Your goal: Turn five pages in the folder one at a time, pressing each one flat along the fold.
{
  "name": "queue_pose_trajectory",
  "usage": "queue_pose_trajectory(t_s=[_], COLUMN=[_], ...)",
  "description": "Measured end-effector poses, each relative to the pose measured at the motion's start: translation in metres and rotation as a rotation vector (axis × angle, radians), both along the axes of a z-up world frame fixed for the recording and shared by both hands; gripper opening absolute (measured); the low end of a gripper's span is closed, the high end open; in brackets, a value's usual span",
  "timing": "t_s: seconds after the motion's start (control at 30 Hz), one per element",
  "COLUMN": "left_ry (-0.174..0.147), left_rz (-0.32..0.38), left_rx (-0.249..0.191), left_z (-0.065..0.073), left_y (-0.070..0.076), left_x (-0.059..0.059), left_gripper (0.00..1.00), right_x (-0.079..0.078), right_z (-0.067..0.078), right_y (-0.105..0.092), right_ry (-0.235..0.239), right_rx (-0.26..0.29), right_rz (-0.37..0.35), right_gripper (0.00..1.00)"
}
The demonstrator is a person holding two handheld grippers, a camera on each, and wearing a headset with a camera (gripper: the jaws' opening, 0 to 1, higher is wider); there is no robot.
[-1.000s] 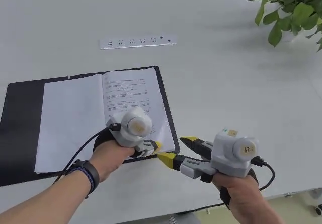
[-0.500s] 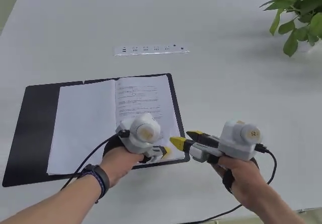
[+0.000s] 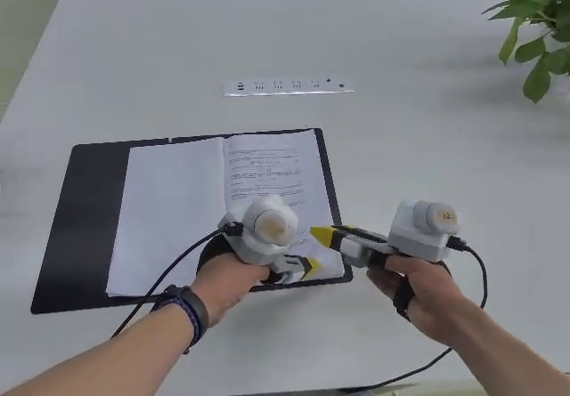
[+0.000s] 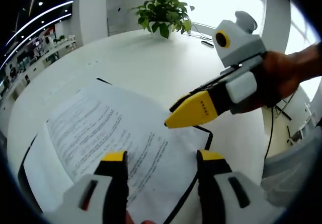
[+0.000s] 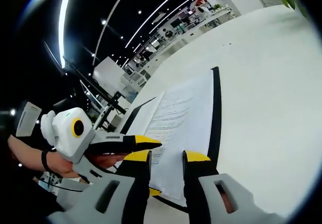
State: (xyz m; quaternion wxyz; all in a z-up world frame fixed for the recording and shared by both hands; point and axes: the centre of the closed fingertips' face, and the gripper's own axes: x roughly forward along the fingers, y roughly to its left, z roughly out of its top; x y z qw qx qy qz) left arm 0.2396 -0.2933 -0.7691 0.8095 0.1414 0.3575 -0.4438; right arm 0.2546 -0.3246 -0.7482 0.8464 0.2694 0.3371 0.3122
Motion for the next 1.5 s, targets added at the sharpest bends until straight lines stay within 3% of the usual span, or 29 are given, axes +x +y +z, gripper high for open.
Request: queue_pose_trajectory(t_s=[0.3, 0.43, 0.6, 0.7, 0.87, 1.03, 1.17, 1.2, 1.33, 1.5], left_ry=[0.002, -0.004, -0.019, -0.022, -0.033, -0.062, -0.092, -0.104, -0.095, -0.113], left_rz=[0.055, 0.109, 0.114, 0.130, 0.147, 0.166, 0.231, 0.231, 0.258, 0.342], left_rx=[-0.038, -0.083, -0.070, -0.075, -0.063, -0.055, -0.067, -0.040, -0.035, -0.043], left_z=[0.011, 0.024, 0.026, 0.028, 0.034, 0.045, 0.055, 0.054, 0.053, 0.061], left_y=[0.016, 0.023, 0.038, 0.046, 0.060, 0.078, 0.098, 0.106, 0.125, 0.150], left_x=[-0.005, -0.007, -0.014, -0.016, -0.020, -0.025, -0.021, -0.023, -0.028, -0.026], left_gripper=[0.59, 0.60, 0.61, 0.61, 0.62, 0.62, 0.62, 0.62, 0.62, 0.63], right_x=[-0.012, -0.017, -0.017, -0.016, -0.016, -0.020, -0.019, -0.018, -0.018, -0.016], right_z=[0.004, 0.008, 0.006, 0.009, 0.013, 0.014, 0.016, 0.019, 0.023, 0.026], right_y=[0.003, 0.009, 0.008, 0.009, 0.008, 0.009, 0.007, 0.007, 0.007, 0.010], right_ry=[0.010, 0.011, 0.013, 0.033, 0.030, 0.027, 0.028, 0.025, 0.013, 0.007], right_rx=[0.031, 0.039, 0.003, 0.038, 0.044, 0.038, 0.042, 0.041, 0.029, 0.027], right_rz=[-0.013, -0.015, -0.036, -0.060, -0.076, -0.059, -0.066, -0.064, -0.049, -0.033], right_gripper=[0.10, 0.03, 0.00, 0.00, 0.00, 0.00, 0.00, 0.00, 0.00, 0.00])
